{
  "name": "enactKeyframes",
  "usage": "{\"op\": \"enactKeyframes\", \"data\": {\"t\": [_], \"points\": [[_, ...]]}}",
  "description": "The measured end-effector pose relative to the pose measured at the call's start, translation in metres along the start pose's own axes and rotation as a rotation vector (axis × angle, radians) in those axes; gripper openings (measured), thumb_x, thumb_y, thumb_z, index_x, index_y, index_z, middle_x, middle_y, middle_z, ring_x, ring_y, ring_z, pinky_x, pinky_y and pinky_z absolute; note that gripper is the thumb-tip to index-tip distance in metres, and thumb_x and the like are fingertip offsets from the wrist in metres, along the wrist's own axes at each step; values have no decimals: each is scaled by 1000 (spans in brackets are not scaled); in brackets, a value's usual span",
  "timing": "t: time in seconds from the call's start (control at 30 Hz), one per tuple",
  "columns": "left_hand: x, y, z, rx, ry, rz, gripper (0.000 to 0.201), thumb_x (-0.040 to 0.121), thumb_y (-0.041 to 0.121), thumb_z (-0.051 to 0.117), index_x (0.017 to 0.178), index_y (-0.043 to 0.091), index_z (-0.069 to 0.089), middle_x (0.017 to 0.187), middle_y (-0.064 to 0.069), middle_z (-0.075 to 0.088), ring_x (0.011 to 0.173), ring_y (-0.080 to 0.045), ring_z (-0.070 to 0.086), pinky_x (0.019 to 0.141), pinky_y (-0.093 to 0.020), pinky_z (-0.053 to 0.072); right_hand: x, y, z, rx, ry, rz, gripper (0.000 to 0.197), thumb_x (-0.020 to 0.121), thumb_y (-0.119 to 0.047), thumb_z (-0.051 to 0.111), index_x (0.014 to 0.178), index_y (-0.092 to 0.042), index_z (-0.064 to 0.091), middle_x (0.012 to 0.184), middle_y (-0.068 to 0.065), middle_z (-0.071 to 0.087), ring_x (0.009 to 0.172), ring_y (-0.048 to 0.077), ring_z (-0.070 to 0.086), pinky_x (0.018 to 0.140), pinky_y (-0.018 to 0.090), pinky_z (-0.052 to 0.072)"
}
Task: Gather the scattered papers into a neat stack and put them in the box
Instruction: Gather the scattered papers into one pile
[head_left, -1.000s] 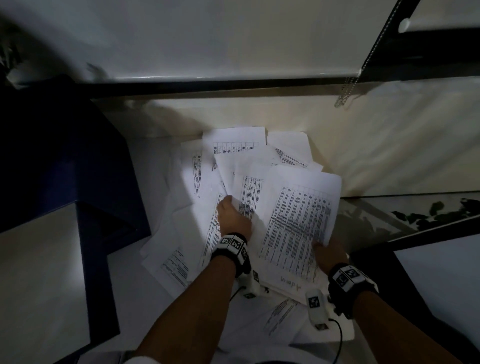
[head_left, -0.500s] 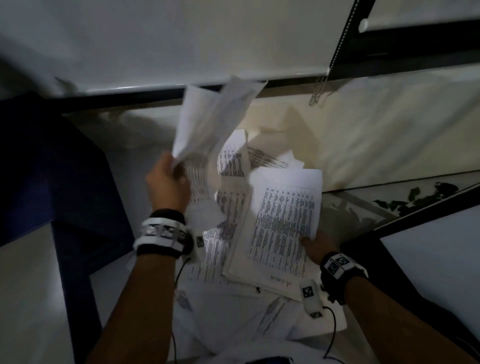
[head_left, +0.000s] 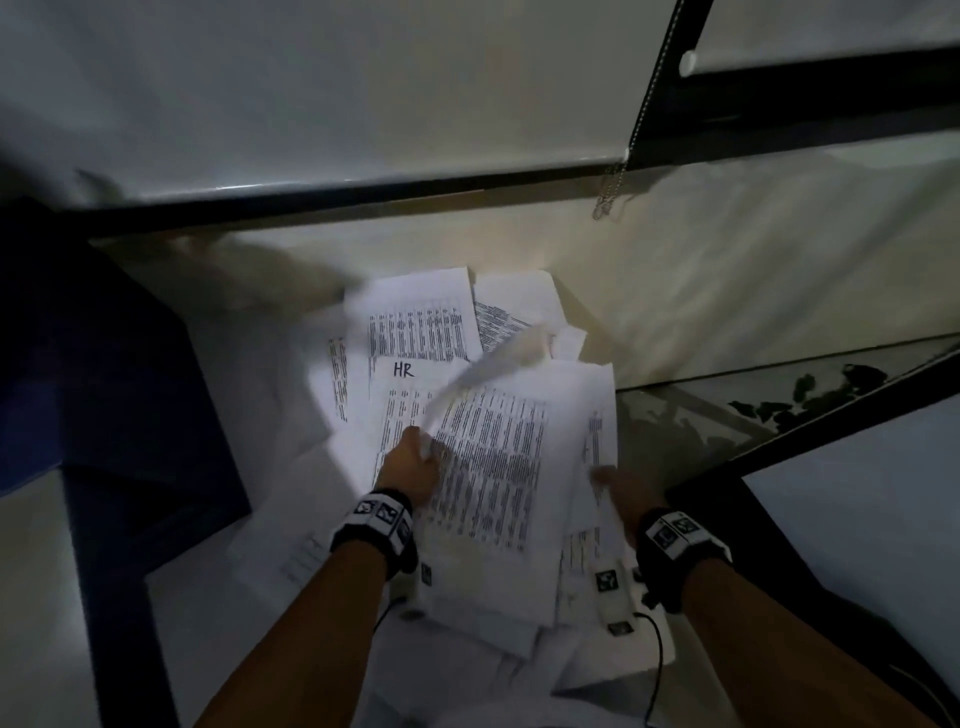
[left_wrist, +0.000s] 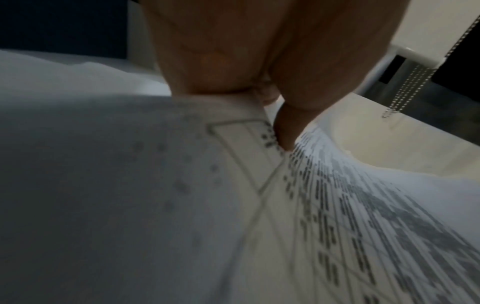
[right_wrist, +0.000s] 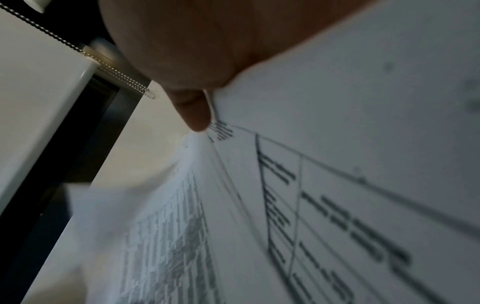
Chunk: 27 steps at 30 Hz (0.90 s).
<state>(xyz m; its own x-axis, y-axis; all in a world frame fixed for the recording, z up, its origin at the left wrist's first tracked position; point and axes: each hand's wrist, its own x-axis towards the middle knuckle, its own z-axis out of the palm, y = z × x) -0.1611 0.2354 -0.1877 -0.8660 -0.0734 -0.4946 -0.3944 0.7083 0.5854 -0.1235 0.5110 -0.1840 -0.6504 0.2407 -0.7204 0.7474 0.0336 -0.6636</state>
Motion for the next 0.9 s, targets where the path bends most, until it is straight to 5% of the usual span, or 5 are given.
{"op": "enactKeyframes", "data": {"t": [0.17, 0.3, 0.43, 0.67, 0.9], "points": [[-3, 16, 22, -32, 13, 51, 29, 98, 22, 51, 125, 13, 46, 99, -2, 57, 84, -21, 56, 57, -18, 39, 0, 1, 0, 73, -40, -27, 50, 83, -42, 70, 124, -16, 58, 117, 5, 63, 107, 26, 59, 102, 43, 44], [-4, 25, 41, 31, -44, 90, 43, 93, 21, 52, 134, 12, 42, 120, -13, 57, 100, -28, 61, 85, -35, 55, 4, 6, 0, -101, -95, -75, 47, 80, -14, 75, 123, -8, 58, 115, 15, 65, 101, 34, 62, 95, 51, 50], [-9, 25, 44, 222, 23, 142, 48, 90, 20, 53, 137, 22, 42, 131, -16, 45, 110, -31, 53, 92, -46, 54, 14, 18, -3, -163, -95, -91, 57, 77, -19, 78, 129, -13, 55, 123, 13, 63, 109, 33, 61, 97, 54, 48], [-12, -20, -15, 151, 366, -340, 49, 85, 36, 59, 131, 22, 47, 139, -9, 39, 127, -30, 41, 100, -51, 41, 13, 28, 4, -258, -9, -239, 42, 86, -18, 67, 126, -21, 56, 125, 9, 62, 112, 31, 58, 99, 53, 47], [-26, -39, -16, 41, 314, -556, 79, 79, 52, 68, 137, 8, 38, 143, -17, 31, 130, -34, 35, 102, -50, 38, 23, 34, 6, -275, 38, -227, 47, 84, -9, 68, 130, -9, 54, 124, 16, 60, 113, 35, 57, 100, 52, 45]]}}
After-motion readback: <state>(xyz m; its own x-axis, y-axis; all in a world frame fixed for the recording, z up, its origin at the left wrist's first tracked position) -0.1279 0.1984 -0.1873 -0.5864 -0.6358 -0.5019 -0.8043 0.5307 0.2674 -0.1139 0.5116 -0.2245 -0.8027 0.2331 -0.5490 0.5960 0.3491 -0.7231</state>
